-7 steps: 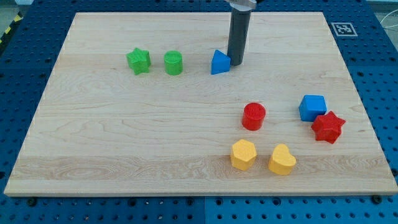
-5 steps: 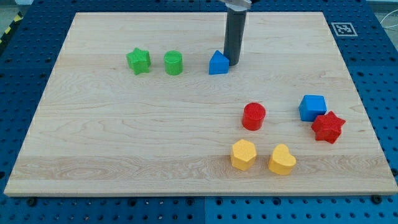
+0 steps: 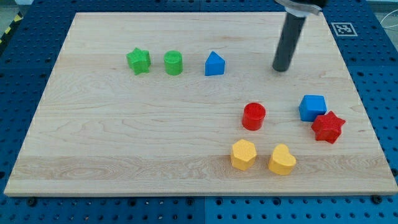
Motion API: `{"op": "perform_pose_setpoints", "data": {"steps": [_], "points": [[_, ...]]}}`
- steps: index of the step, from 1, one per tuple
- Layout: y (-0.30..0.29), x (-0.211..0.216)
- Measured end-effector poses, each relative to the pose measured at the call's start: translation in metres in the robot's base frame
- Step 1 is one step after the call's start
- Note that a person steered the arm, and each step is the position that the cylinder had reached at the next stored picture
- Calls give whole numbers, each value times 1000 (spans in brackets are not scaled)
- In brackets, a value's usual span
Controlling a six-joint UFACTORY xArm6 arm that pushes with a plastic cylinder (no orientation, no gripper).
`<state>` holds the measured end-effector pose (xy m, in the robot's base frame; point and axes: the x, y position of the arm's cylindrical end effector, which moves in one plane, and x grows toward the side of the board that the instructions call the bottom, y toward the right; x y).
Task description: Slide the red star towards the right a bit
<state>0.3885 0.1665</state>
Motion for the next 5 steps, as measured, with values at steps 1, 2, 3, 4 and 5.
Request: {"op": "perform_pose_setpoints", "data": {"steps": [1,2,3,4,5], "points": [[-8,30],[-9,64],[-9,108],[8,135],[56,134]]}}
